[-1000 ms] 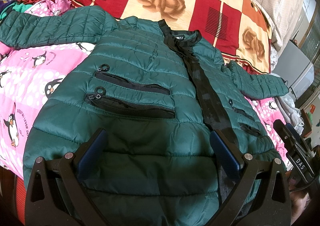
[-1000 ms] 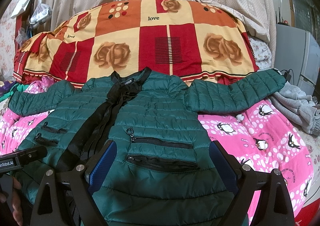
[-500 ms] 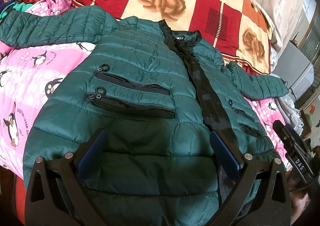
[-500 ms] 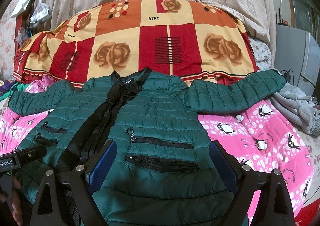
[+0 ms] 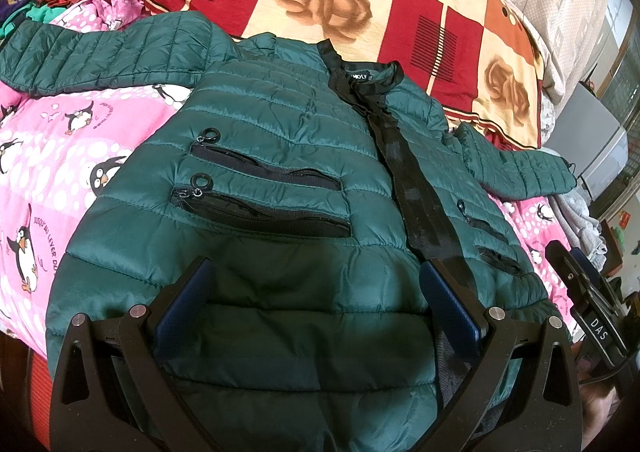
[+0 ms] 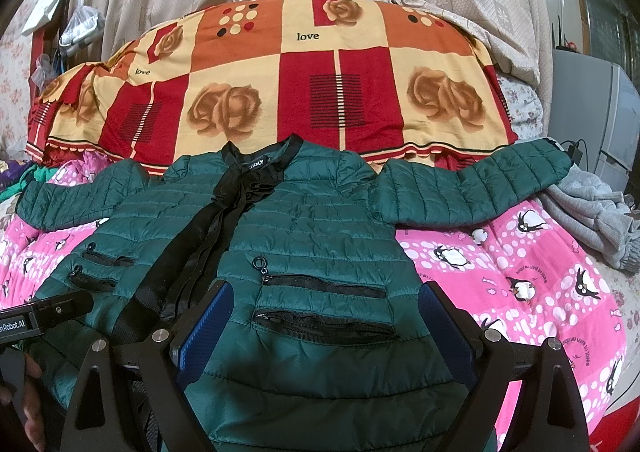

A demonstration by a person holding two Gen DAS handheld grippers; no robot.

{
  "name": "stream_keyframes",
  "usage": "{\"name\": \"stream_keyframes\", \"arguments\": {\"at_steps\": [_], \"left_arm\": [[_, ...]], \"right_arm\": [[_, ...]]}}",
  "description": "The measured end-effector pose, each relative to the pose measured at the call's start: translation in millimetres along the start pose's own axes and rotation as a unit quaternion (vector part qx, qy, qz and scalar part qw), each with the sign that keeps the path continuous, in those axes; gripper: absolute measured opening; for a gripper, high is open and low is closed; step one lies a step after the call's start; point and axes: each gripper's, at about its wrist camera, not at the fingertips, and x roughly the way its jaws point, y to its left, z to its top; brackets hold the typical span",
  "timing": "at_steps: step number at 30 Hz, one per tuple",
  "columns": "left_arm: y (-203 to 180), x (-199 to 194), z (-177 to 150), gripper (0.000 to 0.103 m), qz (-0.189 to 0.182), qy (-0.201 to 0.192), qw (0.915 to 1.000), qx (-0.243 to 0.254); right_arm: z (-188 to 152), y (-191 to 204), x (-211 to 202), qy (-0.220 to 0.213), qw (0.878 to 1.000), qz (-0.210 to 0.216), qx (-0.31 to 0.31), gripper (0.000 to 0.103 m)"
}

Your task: Fold large clothes

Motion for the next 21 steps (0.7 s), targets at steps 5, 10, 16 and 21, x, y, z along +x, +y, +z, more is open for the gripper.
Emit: {"name": "stream_keyframes", "arguments": {"at_steps": [5,10,16,21], "left_arm": [[0.0,0.1,0.0,0.103,0.000,0.000,1.0000,0.000],[0.2,0.0,0.2,0.103,0.000,0.000,1.0000,0.000],[0.4,0.0,0.3,0.102,-0.001,0.000,1.0000,0.000],[1.0,0.4,0.7,0.103,-0.001,0.001,1.0000,0.000]], "right_arm": [[0.2,0.0,0.1,0.000,1.000,0.000,0.000,0.092],[0.4,-0.4,0.3,0.000,1.000,0.000,0.000,0.092],[0.2,0.5,-0.3,0.000,1.000,0.000,0.000,0.092],[-0.3,-1.0,0.0,0.000,1.000,0.000,0.000,0.092]]}}
